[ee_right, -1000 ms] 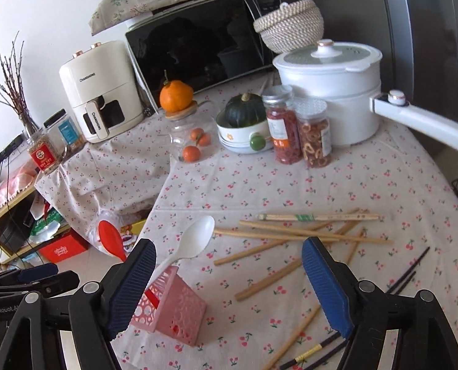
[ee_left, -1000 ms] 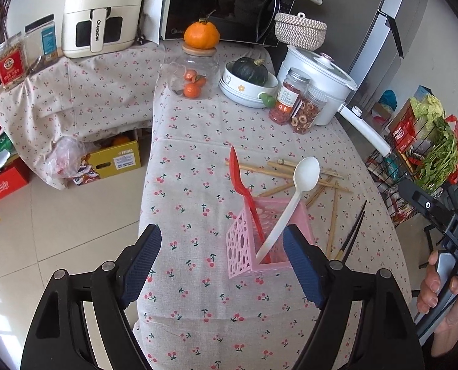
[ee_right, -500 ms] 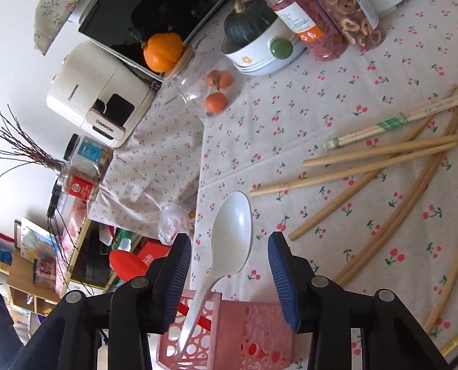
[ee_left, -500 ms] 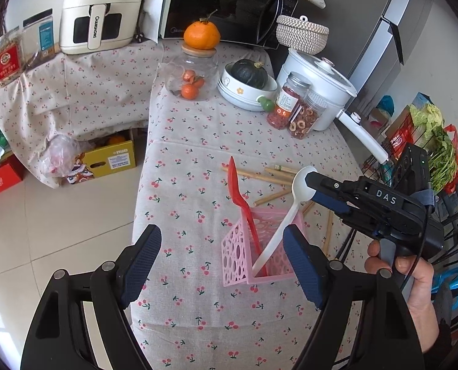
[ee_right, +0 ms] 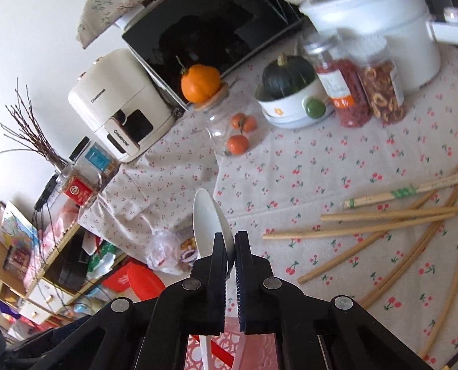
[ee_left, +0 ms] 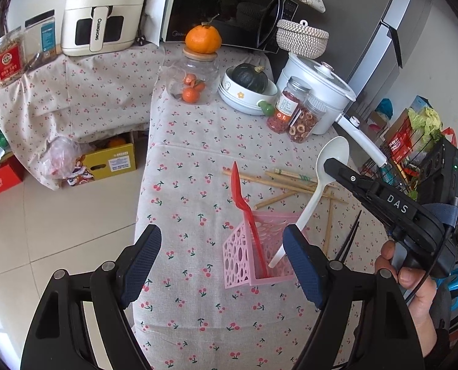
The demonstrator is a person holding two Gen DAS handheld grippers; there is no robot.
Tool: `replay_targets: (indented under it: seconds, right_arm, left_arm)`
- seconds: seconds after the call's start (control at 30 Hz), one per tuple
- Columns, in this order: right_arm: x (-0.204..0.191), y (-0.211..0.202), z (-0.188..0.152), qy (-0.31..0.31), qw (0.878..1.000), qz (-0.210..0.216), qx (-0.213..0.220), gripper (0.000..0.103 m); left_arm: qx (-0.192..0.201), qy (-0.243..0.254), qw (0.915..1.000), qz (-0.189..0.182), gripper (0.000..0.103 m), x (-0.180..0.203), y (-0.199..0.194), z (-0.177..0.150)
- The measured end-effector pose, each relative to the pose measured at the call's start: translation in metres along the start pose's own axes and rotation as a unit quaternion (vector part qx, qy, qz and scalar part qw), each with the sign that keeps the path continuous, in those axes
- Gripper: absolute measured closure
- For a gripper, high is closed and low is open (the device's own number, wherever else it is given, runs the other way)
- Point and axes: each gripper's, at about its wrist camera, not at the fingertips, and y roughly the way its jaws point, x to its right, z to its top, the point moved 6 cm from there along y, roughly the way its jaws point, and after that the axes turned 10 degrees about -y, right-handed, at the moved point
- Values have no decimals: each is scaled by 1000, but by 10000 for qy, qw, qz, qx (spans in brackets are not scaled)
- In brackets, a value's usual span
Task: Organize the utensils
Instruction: 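Lower the white spoon into the pink basket and open the right tool, then grasp one wooden chopstick with the left tool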
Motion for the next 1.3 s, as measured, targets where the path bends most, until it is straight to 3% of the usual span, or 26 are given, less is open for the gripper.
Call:
replay_targets:
  seconds: [0.1, 0.2, 0.3, 0.57, 0.7, 0.77, 0.97, 1.3]
  right_arm:
    - [-25, -11, -1, -745, 9961, -345, 314, 98]
    - [-42, -9, -12, -1093, 9933, -283, 224, 93]
    - [-46, -6, -19, -1137, 9934, -160, 48, 93]
    - [-26, -39, -7, -676, 9976, -11, 144, 73]
    - [-13, -59, -2, -585, 9980, -232, -41, 60]
    - [-3, -67, -3, -536, 9978, -334, -220, 45]
    - [38, -95, -9, -264, 9940, -876, -602, 22]
    - [117, -143, -28, 140, 9783, -1784, -1044, 8]
  left_arm:
    - [65, -39, 10000, 17, 20, -2, -2, 2]
    - [102, -57, 9999, 25, 20, -5, -4, 3]
    - [122, -52, 9999, 22, 20, -6, -6, 3]
    - [144, 46, 9999, -60, 20, 1, -11, 2]
    - [147, 181, 9996, -154, 20, 14, -14, -2]
    - [155, 273, 9993, -206, 20, 23, -16, -4]
    - [93, 747, 9966, -332, 20, 61, -19, -20]
    - [-447, 1694, 9842, -274, 20, 144, 9, -65]
